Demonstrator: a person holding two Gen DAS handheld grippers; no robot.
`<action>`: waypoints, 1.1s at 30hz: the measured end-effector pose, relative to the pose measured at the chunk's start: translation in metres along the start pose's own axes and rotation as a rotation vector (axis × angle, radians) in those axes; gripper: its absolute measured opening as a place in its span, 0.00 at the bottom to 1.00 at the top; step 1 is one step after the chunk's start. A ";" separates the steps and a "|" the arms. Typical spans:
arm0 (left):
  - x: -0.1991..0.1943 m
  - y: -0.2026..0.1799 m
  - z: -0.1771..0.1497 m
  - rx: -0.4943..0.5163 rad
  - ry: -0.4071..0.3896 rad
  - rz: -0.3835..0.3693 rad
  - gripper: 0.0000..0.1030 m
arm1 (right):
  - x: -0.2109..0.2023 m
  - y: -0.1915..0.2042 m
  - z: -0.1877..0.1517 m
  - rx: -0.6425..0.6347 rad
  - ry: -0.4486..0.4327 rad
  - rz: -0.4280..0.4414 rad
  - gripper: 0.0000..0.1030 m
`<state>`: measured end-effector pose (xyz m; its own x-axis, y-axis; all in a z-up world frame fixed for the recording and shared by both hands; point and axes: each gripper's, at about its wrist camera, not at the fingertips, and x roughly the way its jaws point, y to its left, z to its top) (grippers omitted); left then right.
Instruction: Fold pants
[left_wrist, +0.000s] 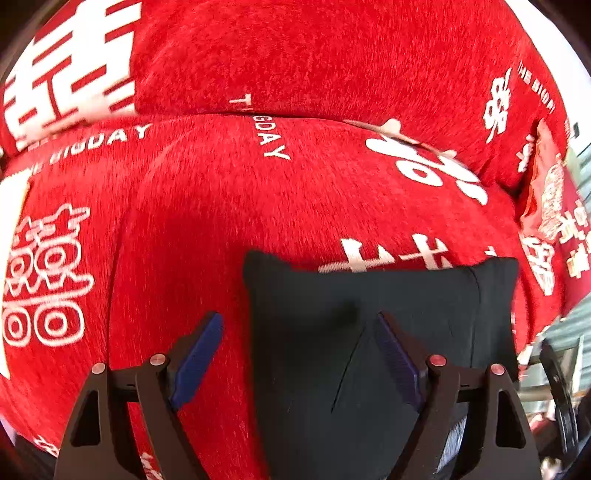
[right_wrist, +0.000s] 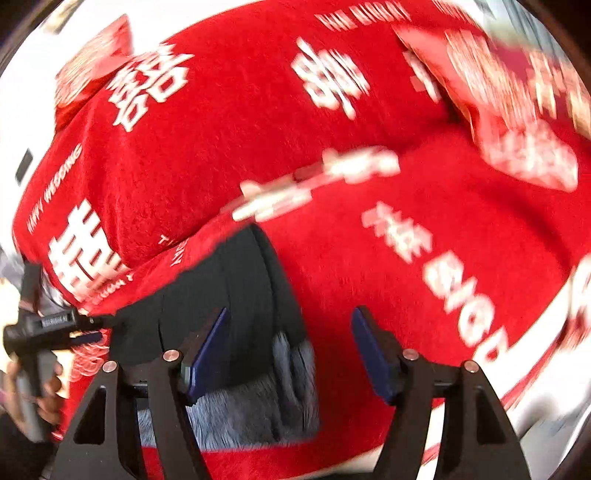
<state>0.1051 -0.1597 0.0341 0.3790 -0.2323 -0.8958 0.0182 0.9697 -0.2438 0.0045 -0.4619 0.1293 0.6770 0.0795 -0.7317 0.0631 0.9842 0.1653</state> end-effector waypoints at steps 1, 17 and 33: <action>0.004 -0.002 0.005 -0.009 0.000 0.031 0.82 | 0.009 0.016 0.007 -0.071 0.034 -0.009 0.79; 0.028 0.004 0.009 -0.080 0.000 0.096 0.96 | 0.135 0.079 0.042 -0.248 0.298 -0.110 0.86; 0.001 -0.006 -0.076 -0.005 -0.035 0.070 0.96 | 0.063 0.102 -0.040 -0.373 0.256 -0.114 0.97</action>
<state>0.0355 -0.1719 0.0068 0.4115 -0.1612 -0.8970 -0.0142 0.9830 -0.1832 0.0246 -0.3502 0.0734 0.4751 -0.0419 -0.8789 -0.1737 0.9747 -0.1403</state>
